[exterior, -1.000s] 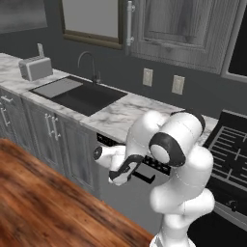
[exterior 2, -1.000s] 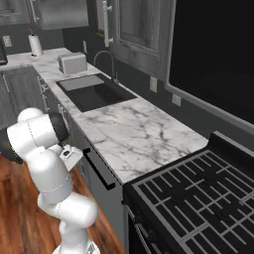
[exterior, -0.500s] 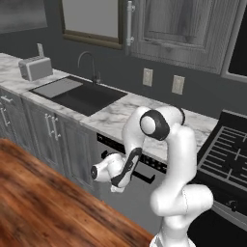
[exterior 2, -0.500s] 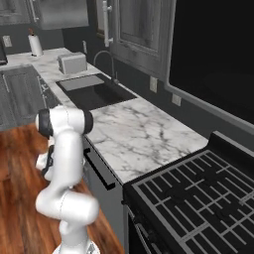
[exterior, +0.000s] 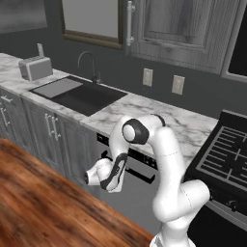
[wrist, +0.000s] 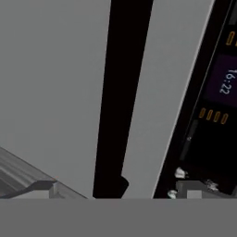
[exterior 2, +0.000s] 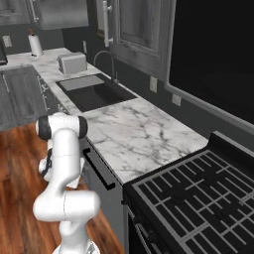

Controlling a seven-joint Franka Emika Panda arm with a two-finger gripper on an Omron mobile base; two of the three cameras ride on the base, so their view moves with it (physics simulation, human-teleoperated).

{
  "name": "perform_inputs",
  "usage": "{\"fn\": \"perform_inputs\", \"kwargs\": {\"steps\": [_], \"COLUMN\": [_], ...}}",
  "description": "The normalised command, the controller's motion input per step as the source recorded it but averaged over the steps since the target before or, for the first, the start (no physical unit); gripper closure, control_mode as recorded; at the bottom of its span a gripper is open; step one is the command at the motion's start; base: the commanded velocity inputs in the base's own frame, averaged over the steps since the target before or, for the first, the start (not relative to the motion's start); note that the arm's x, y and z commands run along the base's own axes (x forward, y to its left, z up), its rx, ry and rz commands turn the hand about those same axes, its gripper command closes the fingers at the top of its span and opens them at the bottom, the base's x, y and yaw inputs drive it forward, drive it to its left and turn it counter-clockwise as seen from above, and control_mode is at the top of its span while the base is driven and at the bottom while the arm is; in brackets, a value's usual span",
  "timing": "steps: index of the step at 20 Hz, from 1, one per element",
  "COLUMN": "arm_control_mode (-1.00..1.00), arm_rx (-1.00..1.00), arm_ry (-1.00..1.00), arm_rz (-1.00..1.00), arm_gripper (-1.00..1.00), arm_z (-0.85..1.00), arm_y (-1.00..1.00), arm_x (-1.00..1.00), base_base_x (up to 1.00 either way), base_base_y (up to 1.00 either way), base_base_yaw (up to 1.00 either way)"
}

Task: Open the dishwasher door and pull out the top rack.

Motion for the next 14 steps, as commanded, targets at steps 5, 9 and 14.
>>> {"fn": "perform_inputs", "kwargs": {"steps": [5,9,14], "arm_control_mode": [-1.0,-1.0,-1.0], "arm_rx": [-0.01,0.0,0.0], "arm_ry": [0.0,0.0,0.0], "arm_rz": [0.0,0.0,0.0], "arm_gripper": [-1.0,-1.0,-1.0], "arm_z": [0.0,-0.11,-0.32], "arm_y": [-0.21,-0.23,-0.22], "arm_x": [0.27,0.47,0.62], "base_base_x": [0.0,0.0,0.0], "base_base_y": [0.0,0.0,0.0], "base_base_yaw": [0.0,0.0,0.0]}}
